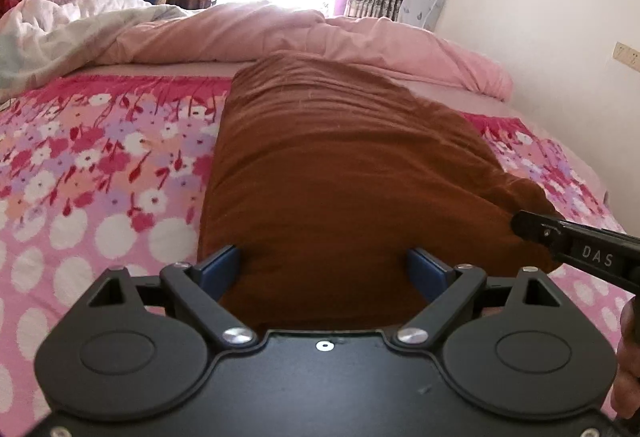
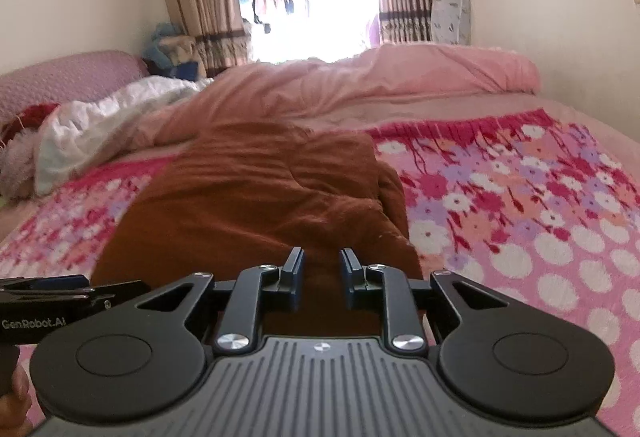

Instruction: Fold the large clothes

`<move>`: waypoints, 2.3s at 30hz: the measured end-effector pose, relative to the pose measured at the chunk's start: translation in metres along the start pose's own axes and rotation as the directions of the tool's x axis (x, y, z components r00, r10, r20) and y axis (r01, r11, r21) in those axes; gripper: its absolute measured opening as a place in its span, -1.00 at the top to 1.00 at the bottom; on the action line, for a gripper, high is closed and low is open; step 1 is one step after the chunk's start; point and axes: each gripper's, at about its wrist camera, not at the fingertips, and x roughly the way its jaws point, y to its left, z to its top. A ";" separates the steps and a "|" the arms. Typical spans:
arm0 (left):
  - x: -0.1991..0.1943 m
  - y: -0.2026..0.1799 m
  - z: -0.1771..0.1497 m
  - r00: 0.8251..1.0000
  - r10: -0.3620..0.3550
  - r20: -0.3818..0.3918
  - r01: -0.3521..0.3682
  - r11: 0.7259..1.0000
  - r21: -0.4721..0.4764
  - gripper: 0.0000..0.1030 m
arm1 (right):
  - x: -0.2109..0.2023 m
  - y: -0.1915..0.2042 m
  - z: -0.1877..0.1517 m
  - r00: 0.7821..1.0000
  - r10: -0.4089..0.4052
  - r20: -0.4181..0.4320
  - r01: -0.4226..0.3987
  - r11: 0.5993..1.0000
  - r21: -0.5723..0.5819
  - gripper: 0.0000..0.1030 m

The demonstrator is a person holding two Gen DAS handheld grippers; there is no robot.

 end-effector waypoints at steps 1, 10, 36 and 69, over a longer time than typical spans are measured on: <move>0.002 0.001 -0.002 1.000 0.001 0.003 -0.001 1.000 -0.005 -0.81 | 0.004 -0.001 -0.002 1.000 0.002 -0.005 -0.002 1.000 0.001 0.51; 0.013 0.009 -0.002 1.000 -0.011 0.000 0.011 1.000 -0.028 -0.88 | 0.021 -0.003 -0.015 1.000 0.001 -0.023 -0.001 1.000 0.016 0.55; -0.191 -0.012 -0.064 0.992 0.075 0.106 -0.075 0.997 0.003 -0.88 | -0.159 0.033 -0.042 0.989 -0.063 0.131 0.079 0.990 -0.114 -0.71; -0.234 -0.027 -0.113 0.990 0.135 0.039 -0.135 0.991 0.006 -0.90 | -0.214 0.027 -0.086 0.989 -0.110 0.100 0.113 0.993 -0.023 -0.72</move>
